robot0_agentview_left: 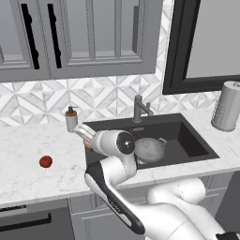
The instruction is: Put the colander in the sink, put the peach, apple in the colander, and turn on the sink faucet and pour water over the colander.
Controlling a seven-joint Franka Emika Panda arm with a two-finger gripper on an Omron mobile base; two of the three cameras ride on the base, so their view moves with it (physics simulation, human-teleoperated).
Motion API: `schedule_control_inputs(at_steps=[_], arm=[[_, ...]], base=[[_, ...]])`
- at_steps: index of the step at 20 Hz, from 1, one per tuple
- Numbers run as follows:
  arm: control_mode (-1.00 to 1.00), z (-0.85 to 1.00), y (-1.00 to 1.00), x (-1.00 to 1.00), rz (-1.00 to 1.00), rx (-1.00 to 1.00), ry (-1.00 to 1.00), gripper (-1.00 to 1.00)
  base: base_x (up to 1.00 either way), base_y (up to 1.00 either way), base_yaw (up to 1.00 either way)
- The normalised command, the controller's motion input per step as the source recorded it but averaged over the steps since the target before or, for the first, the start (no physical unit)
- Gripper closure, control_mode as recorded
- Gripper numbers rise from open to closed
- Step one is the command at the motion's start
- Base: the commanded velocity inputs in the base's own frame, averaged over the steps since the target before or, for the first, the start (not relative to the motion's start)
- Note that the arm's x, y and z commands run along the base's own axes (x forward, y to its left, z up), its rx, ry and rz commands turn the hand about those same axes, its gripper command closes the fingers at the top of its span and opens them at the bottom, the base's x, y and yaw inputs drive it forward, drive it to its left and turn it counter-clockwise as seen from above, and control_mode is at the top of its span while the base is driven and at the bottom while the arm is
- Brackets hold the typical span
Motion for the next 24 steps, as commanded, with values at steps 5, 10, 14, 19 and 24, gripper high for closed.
schedule_control_inputs(at_steps=[5,10,14,19,24], arm=[[-1.00,0.42,-1.00,0.00,-0.43,0.21,0.31,1.00],[-1.00,0.21,-1.00,0.00,-0.37,0.14,0.51,1.00],[-1.00,0.03,-1.00,0.00,-0.09,0.14,0.36,1.00],[-1.00,-0.05,-1.00,0.00,0.17,0.05,0.04,1.00],[-1.00,-0.31,-1.00,0.00,0.35,0.01,-0.05,1.00]], base=[[0.00,0.00,0.00],[0.00,0.00,0.00],[0.00,0.00,0.00],[0.00,0.00,0.00],[0.00,0.00,0.00]])
